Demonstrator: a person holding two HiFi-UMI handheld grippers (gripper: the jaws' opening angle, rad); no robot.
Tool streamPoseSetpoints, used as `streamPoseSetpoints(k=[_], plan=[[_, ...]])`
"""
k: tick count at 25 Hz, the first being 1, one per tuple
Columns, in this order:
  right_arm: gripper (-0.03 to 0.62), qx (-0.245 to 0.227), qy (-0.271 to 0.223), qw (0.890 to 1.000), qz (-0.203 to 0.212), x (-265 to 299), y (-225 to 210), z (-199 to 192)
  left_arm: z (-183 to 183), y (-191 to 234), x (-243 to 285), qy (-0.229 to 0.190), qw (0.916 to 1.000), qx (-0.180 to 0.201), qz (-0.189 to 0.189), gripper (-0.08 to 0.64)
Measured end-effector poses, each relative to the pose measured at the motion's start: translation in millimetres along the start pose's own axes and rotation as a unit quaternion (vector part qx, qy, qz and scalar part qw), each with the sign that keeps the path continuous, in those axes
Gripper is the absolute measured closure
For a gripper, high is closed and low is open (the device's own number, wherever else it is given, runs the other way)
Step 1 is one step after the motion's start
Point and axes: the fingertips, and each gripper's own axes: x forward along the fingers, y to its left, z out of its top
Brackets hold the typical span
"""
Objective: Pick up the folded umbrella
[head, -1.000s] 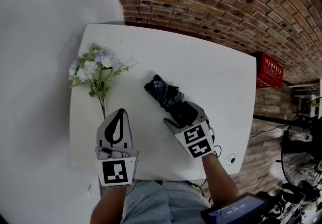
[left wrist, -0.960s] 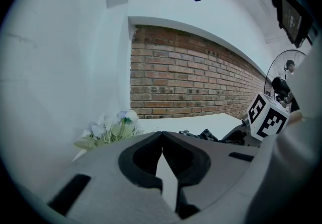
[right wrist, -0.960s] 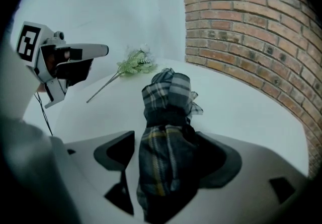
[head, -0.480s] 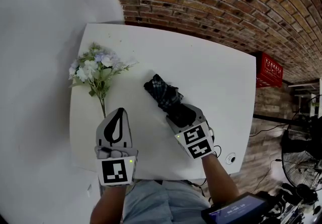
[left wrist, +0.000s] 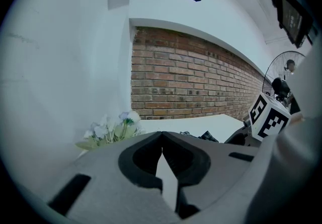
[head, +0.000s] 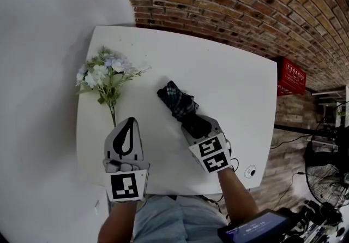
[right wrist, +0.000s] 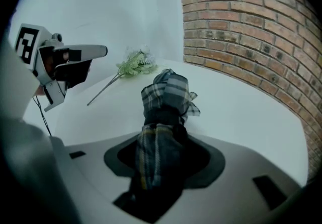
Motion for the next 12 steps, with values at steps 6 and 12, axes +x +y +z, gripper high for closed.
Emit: streamPoseSetpoints(k=[6, 12], plan=[[0.399, 0.007, -0.003, 1.000, -0.004, -0.1, 0.4, 0.2, -0.6, 3.0, -1.3, -0.001, 1.0000, -0.001, 0.003, 0.552], [0.403, 0.010, -0.007, 1.000, -0.004, -1.5, 0.1, 0.9, 0.3, 2.5, -3.2, 0.000, 1.0000, -0.001, 0.005, 0.552]])
